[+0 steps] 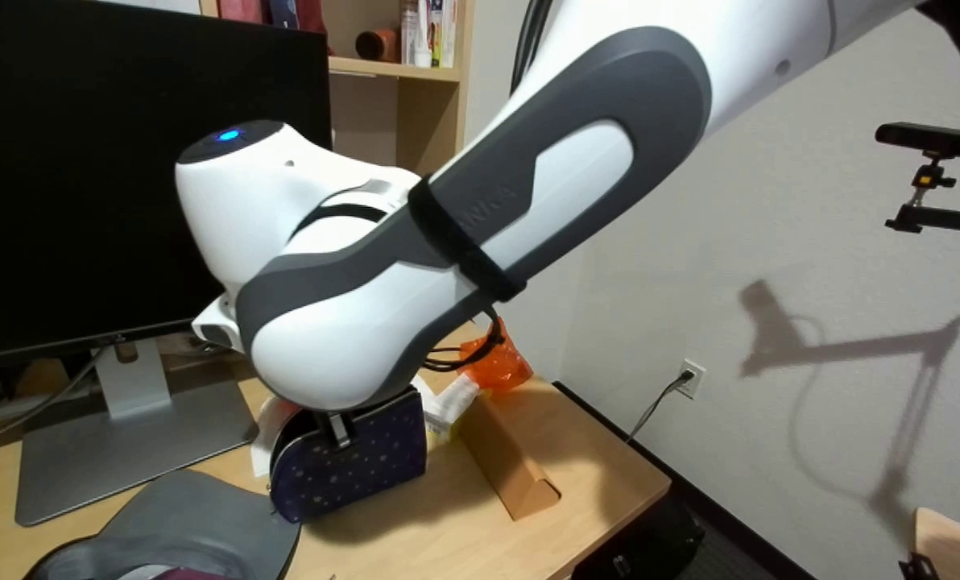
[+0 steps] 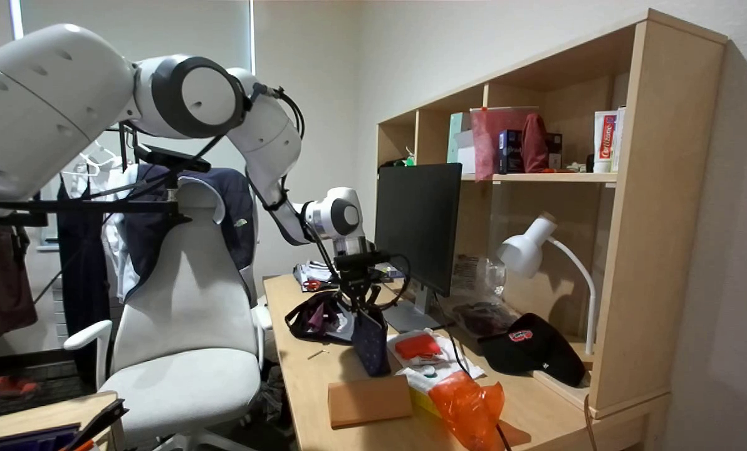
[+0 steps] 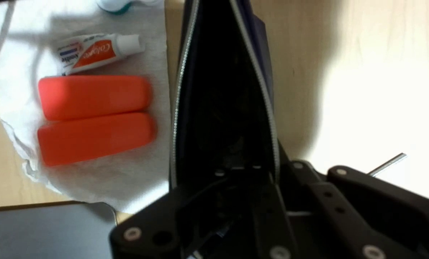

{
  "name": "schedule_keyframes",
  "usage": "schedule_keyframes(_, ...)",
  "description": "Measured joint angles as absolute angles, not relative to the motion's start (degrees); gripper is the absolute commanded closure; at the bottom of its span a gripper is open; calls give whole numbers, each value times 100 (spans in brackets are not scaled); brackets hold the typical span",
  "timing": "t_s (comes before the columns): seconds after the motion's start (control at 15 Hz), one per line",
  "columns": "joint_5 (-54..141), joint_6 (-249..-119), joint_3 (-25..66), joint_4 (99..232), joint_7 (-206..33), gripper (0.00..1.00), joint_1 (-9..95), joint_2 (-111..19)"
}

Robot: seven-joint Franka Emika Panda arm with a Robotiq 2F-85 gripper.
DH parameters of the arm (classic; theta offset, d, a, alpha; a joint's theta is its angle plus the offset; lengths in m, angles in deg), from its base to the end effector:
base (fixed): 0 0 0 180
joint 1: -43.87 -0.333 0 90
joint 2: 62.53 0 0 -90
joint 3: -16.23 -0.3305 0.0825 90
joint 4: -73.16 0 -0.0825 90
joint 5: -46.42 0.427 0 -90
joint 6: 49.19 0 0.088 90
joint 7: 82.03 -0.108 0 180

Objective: Move the purse to the left

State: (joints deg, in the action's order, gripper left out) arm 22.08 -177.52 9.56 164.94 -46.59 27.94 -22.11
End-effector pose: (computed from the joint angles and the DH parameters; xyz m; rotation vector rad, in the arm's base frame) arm 0.6837 0.2605 0.1956 2.3400 1.7108 -0.1216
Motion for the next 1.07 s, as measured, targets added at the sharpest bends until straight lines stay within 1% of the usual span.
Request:
schedule_keyframes(0.53, 2070, -17762, 1085, 16713, -4935, 92, 2805, -2282)
schedule_keyframes(0.6, 2068, -17760, 1082, 16721, -4935, 71, 2802, -2282)
schedule_keyframes(0.87, 2065, -17753, 1057, 16726, -4935, 49, 2799, -2282)
schedule_keyframes(1.07, 2065, -17756, 1051, 16725, -4935, 28, 2799, -2286)
